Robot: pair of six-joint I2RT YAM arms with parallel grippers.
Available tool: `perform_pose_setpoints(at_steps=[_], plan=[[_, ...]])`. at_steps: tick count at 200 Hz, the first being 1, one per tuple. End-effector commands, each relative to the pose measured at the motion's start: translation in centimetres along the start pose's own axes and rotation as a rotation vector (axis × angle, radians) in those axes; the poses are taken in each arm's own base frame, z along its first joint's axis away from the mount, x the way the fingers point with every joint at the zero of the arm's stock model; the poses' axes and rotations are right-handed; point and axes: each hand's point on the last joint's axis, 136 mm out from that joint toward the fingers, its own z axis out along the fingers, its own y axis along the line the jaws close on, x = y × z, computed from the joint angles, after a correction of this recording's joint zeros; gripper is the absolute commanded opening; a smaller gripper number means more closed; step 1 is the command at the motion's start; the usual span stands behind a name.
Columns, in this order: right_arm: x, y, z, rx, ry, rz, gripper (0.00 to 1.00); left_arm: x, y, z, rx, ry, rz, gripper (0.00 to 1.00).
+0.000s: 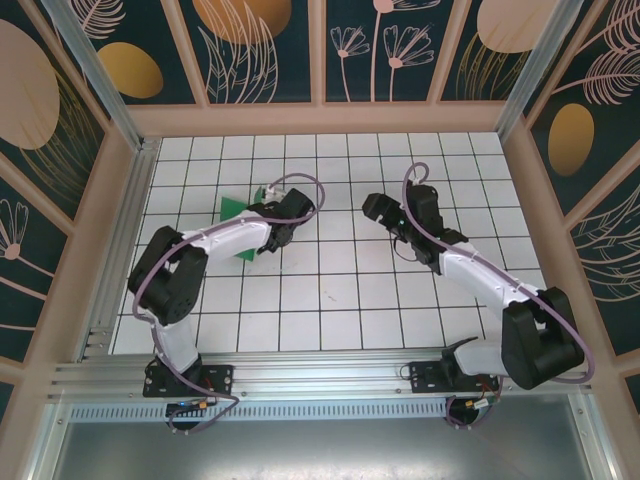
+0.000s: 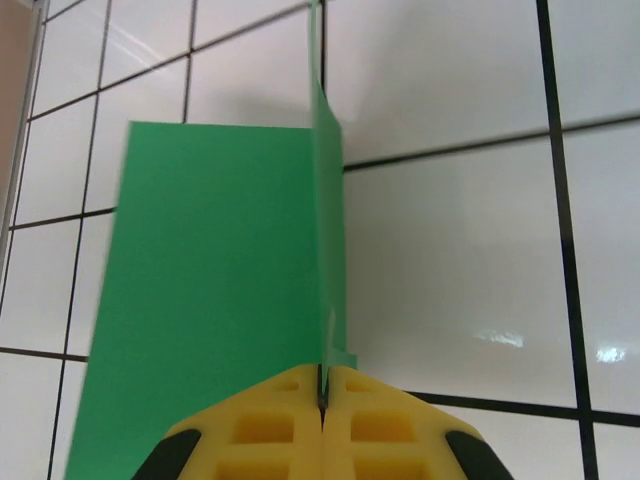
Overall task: Fold a paper plane with a square sheet of paper (pick it up from the middle)
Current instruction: Turn over the paper at the center of the table.
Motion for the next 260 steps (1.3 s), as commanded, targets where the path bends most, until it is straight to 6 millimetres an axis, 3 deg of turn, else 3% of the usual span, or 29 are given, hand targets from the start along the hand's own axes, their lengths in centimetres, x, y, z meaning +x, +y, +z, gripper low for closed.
perform_pose_setpoints(at_steps=[1, 35, 57, 125, 145, 172, 195, 213, 260], plan=[[-0.4, -0.8, -0.6, 0.028, -0.022, 0.029, 0.85, -0.4, -1.2, -0.4, -0.053, -0.011, 0.067, 0.00], [-0.6, -1.2, -0.6, 0.037, -0.024, 0.045, 0.84, 0.7, -6.7, 0.1, 0.028, 0.012, 0.122, 0.00], [-0.6, -1.5, -0.7, 0.041, -0.021, 0.053, 0.84, 1.4, -9.0, 0.4, 0.052, 0.024, 0.156, 0.00], [-0.8, -1.6, -1.0, 0.032, -0.021, 0.075, 0.84, 0.8, -11.3, -1.1, 0.182, 0.042, 0.113, 0.24], [-1.0, -1.4, -1.3, 0.021, -0.026, 0.078, 0.84, -0.1, -12.1, -3.1, 0.291, 0.043, 0.069, 0.31], [-0.8, -0.9, -1.2, 0.003, -0.001, 0.064, 0.84, -3.4, -12.9, -8.9, 0.558, -0.020, -0.049, 0.40], [-0.1, -0.4, -0.8, -0.030, 0.044, 0.053, 0.85, -6.1, -11.9, -13.4, 0.730, -0.101, -0.150, 0.48], [1.1, 0.3, -0.1, -0.078, 0.112, 0.041, 0.86, -7.3, -9.8, -14.7, 0.791, -0.129, -0.245, 0.54], [6.8, 4.4, 2.0, -0.215, 0.314, -0.013, 0.89, -7.0, -3.2, -11.5, 0.830, -0.119, -0.527, 0.69]])
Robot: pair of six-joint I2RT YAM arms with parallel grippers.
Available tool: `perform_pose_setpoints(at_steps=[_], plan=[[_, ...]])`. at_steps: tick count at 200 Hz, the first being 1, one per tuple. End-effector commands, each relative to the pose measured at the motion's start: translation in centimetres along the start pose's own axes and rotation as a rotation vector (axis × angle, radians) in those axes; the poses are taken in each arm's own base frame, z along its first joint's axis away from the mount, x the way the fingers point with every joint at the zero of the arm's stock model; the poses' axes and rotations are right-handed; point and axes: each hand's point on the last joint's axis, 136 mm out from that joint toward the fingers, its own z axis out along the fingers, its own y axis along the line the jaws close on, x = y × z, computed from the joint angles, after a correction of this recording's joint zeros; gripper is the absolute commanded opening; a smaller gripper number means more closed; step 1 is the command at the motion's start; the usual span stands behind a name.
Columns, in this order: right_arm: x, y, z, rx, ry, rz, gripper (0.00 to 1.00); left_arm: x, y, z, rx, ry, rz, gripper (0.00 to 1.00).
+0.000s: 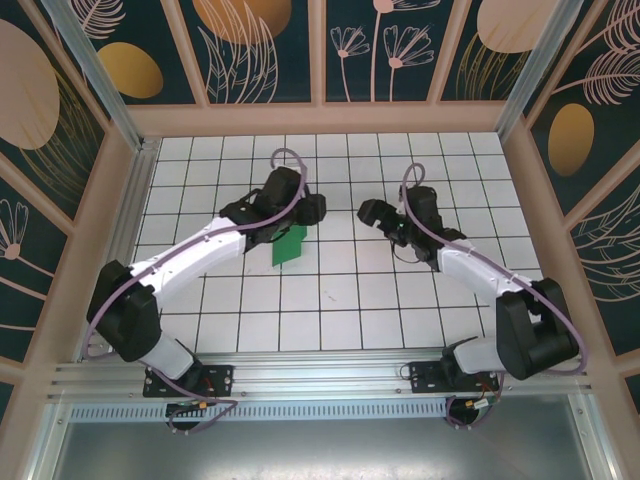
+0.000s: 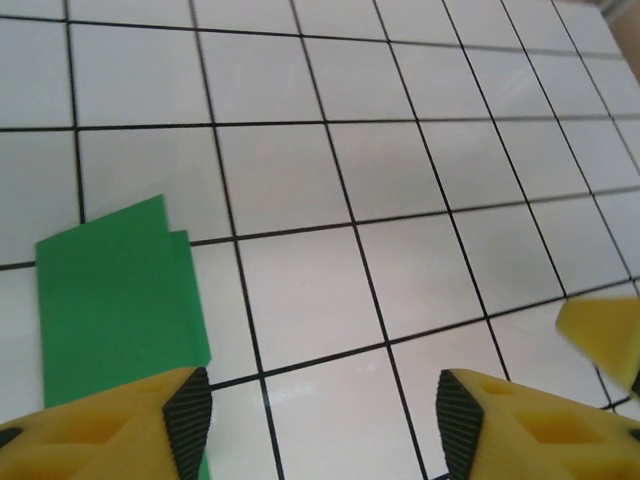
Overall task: Fold a paper plane with a square sheet of paper (pick it up from the middle)
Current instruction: Turn over the paper at the center of the table, then move the paper to the center of the table.
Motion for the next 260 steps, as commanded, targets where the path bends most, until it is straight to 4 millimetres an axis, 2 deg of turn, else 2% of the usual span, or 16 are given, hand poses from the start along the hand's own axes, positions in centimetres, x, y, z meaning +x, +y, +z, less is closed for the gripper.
perform_pose_setpoints(at_steps=[1, 20, 32, 35, 41, 57, 79, 111, 141, 162, 180, 218, 235, 260], plan=[[2.9, 3.9, 1.7, -0.127, 0.123, -0.066, 0.89, 0.5, 3.1, 0.1, 0.015, 0.001, -0.151, 0.69], [5.4, 5.4, 3.6, -0.159, 0.205, -0.074, 0.89, 0.5, 5.9, -0.6, -0.015, -0.028, -0.222, 0.75], [7.6, 6.8, 4.7, -0.197, 0.268, -0.076, 0.89, 0.3, 7.2, -0.9, -0.021, -0.046, -0.262, 0.78], [8.0, 7.1, 4.9, -0.206, 0.279, -0.073, 0.89, 1.1, 7.9, -0.7, -0.036, -0.032, -0.269, 0.78], [8.8, 7.7, 5.4, -0.226, 0.305, -0.070, 0.89, 1.4, 8.9, -0.8, -0.052, -0.032, -0.288, 0.79], [10.4, 8.7, 6.5, -0.254, 0.354, -0.053, 0.87, 2.0, 10.6, -0.8, -0.080, -0.028, -0.323, 0.80], [12.2, 9.9, 7.8, -0.283, 0.416, -0.049, 0.80, 2.7, 11.8, -0.8, -0.093, -0.022, -0.351, 0.83], [13.9, 10.4, 9.0, -0.279, 0.468, -0.044, 0.63, 3.4, 13.1, -0.6, -0.099, -0.010, -0.384, 0.86], [14.6, 9.7, 9.4, -0.250, 0.495, -0.018, 0.32, 3.9, 13.8, -0.3, -0.099, -0.002, -0.401, 0.91], [15.0, 9.0, 9.1, -0.221, 0.512, -0.010, 0.09, 4.2, 13.6, -0.1, -0.077, 0.008, -0.399, 0.94], [15.2, 8.2, 8.2, -0.189, 0.526, -0.021, 0.00, 4.4, 12.7, 0.2, -0.016, 0.019, -0.387, 0.94], [15.9, 5.1, 5.6, -0.058, 0.594, -0.048, 0.00, 4.8, 8.3, 0.2, 0.261, 0.049, -0.353, 0.89], [16.4, 3.8, 4.4, -0.004, 0.624, -0.050, 0.00, 5.3, 6.7, 0.1, 0.378, 0.066, -0.365, 0.81], [16.5, 2.7, 3.3, 0.049, 0.644, -0.044, 0.00, 6.5, 5.9, 0.8, 0.442, 0.095, -0.393, 0.65]])
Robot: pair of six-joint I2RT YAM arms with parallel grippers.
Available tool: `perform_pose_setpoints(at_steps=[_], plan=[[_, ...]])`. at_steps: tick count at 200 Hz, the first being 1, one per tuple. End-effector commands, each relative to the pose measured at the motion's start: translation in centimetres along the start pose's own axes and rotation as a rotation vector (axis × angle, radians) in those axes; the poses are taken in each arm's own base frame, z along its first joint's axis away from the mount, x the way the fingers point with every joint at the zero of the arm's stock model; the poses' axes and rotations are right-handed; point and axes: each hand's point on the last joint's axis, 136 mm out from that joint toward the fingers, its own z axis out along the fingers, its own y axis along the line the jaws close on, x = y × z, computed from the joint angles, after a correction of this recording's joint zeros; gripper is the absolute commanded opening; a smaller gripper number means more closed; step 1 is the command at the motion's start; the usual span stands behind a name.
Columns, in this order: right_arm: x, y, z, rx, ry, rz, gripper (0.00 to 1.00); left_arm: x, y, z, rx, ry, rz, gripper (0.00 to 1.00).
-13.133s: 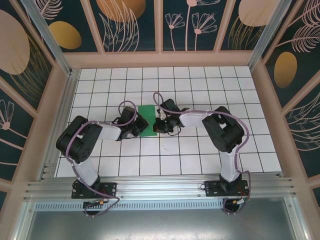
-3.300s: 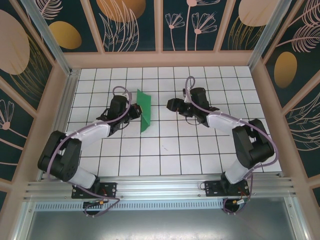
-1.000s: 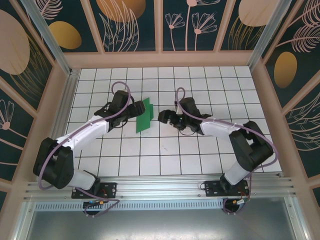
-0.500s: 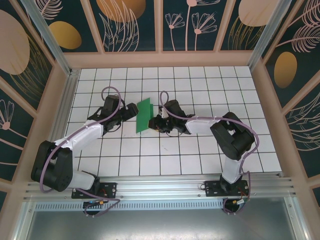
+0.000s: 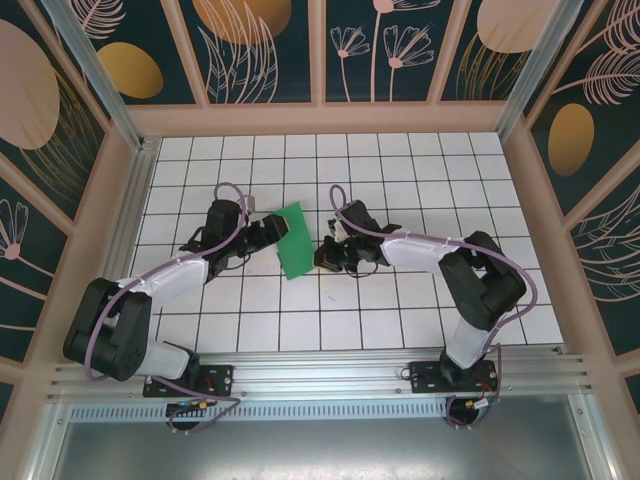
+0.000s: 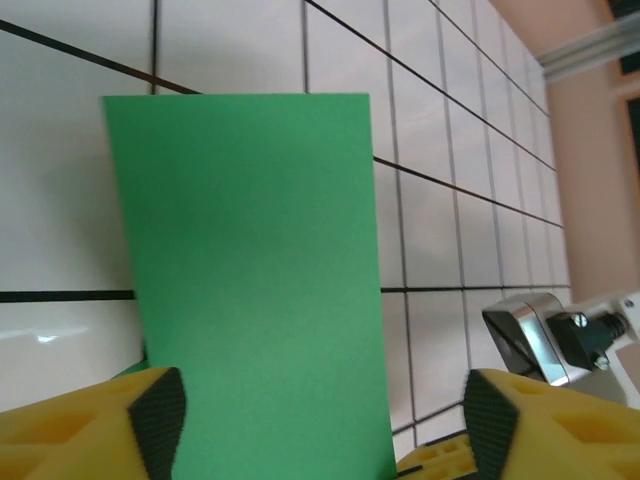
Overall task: Fold a paper plane with a square sheet of paper (pick it up from the middle)
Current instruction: Move the paper to the center of the table.
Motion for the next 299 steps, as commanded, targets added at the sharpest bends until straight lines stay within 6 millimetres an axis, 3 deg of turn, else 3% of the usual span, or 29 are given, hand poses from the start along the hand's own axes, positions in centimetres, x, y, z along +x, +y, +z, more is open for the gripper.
perform_pose_setpoints(at_steps=[1, 19, 59, 123, 159, 211, 264, 296, 299], plan=[[2.1, -2.1, -1.4, 0.092, 0.060, 0.020, 0.00, 1.0, -2.4, 0.7, 0.166, 0.044, 0.006, 0.64], [2.3, -2.3, -1.6, 0.108, 0.064, 0.024, 0.00, 1.7, -2.5, 1.5, 0.194, 0.071, -0.009, 0.55], [1.6, -1.9, -1.4, 0.104, 0.059, 0.022, 0.00, 2.4, -2.1, 2.9, 0.201, 0.097, -0.022, 0.48], [0.4, -1.1, -0.5, 0.098, 0.065, 0.004, 0.00, 3.0, 3.7, 4.9, -0.043, 0.093, -0.032, 0.37], [-0.3, -0.6, 0.2, 0.096, 0.067, -0.003, 0.00, 3.2, 4.9, 4.9, -0.096, 0.093, -0.030, 0.36], [-0.1, -1.1, 1.4, 0.125, 0.106, 0.001, 0.00, 3.3, 5.5, 5.3, -0.121, 0.106, -0.016, 0.34], [0.5, -1.9, 1.9, 0.162, 0.141, -0.006, 0.00, 1.2, 3.4, 5.5, -0.084, 0.066, 0.027, 0.34], [0.4, -1.8, 2.1, 0.165, 0.146, -0.013, 0.00, 0.2, 4.0, 5.9, -0.137, 0.046, 0.049, 0.34], [0.5, -1.8, 2.1, 0.166, 0.148, -0.013, 0.00, 0.5, 4.8, 6.3, -0.160, 0.057, 0.045, 0.34]])
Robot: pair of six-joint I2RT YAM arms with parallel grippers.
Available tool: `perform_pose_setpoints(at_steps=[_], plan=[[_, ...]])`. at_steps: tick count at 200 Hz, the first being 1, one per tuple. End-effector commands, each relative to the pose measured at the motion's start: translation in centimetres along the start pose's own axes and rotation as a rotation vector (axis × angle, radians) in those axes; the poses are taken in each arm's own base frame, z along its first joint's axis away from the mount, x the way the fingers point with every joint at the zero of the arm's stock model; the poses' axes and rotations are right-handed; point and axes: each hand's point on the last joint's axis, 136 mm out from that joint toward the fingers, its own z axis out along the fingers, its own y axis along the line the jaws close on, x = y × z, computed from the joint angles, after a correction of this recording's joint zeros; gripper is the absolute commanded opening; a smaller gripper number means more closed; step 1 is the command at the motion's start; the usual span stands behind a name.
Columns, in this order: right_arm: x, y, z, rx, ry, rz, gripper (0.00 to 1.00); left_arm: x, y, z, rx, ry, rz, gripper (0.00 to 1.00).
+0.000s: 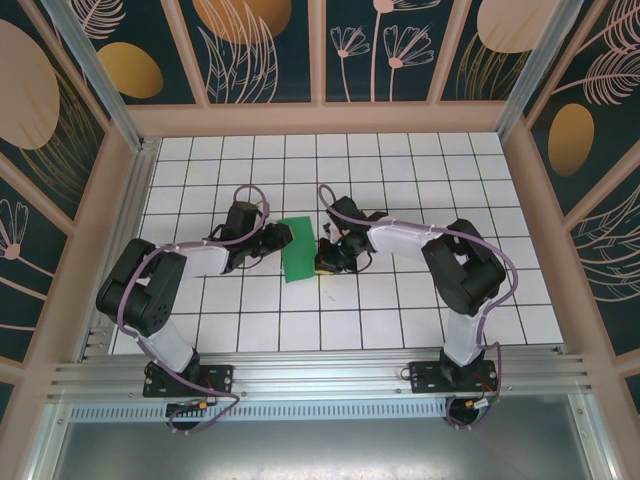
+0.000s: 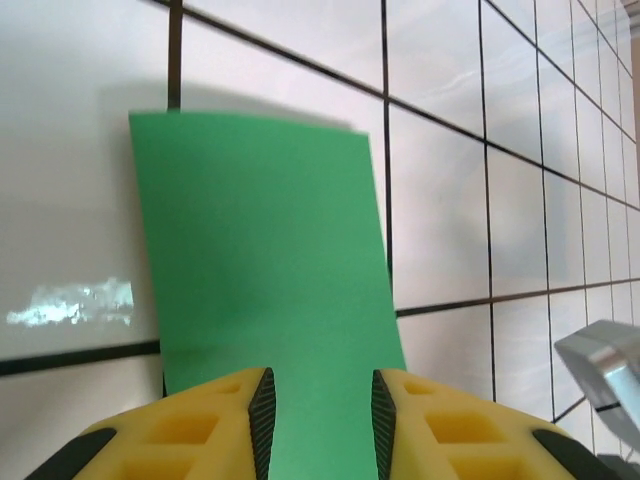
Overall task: Fold a paper plane with a square sheet of paper (pick it up from the middle)
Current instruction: Move the paper to the center of the table, then third fold the triangle at the center of the table.
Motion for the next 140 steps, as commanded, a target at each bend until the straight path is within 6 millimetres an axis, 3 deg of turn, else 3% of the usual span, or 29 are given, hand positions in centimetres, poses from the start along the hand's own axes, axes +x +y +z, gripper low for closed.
perform_pose_setpoints(at_steps=[1, 46, 77, 140], plan=[[0.0, 0.1, 0.1, 0.022, 0.010, -0.019, 0.00, -0.6, 1.3, 0.8, -0.076, -0.006, 0.034, 0.34], [0.0, 0.0, 0.0, 0.029, 0.010, -0.021, 0.00, -1.4, 3.5, 1.6, -0.183, -0.009, 0.065, 0.31], [-0.2, 0.2, -0.1, 0.030, 0.005, -0.024, 0.00, -0.5, 4.6, 2.2, -0.201, 0.021, 0.054, 0.29], [-1.8, 1.8, -0.6, 0.002, -0.048, -0.027, 0.00, 0.1, 5.1, 2.3, -0.209, 0.033, 0.046, 0.27]])
